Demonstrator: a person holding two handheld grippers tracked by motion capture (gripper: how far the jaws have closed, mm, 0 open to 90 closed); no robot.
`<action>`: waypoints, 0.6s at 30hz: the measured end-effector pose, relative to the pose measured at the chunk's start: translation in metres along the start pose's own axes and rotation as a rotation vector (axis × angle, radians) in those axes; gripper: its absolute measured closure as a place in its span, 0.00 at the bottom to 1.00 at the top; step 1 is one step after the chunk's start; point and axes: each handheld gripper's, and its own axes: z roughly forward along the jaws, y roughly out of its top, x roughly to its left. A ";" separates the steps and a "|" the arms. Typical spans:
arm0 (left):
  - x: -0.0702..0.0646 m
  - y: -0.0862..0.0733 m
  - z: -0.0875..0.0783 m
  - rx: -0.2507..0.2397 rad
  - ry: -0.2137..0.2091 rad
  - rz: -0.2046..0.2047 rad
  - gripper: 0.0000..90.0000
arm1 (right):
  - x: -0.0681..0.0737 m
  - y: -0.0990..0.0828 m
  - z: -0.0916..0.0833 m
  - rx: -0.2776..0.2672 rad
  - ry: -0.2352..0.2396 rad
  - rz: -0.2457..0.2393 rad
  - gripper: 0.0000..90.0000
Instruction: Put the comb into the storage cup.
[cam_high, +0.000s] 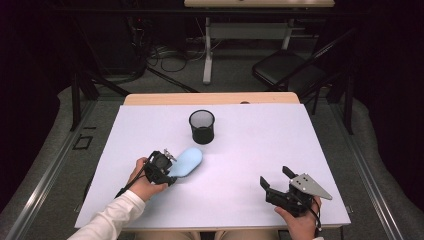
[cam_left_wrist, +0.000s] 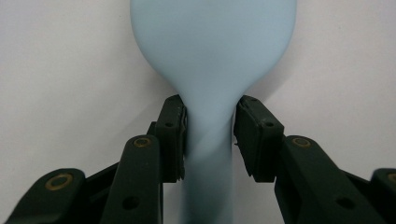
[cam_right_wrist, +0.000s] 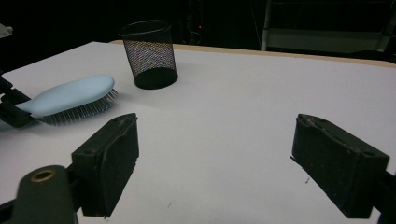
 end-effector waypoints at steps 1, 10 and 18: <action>-0.001 0.000 0.000 -0.003 0.002 -0.007 0.72 | 0.000 0.000 0.000 0.000 0.000 0.001 0.16; -0.001 0.002 0.002 0.010 0.013 0.003 0.74 | 0.000 0.000 0.000 0.000 0.000 0.000 0.16; -0.001 0.004 0.004 0.017 0.016 0.001 0.74 | 0.000 0.000 0.000 -0.001 0.003 0.003 0.16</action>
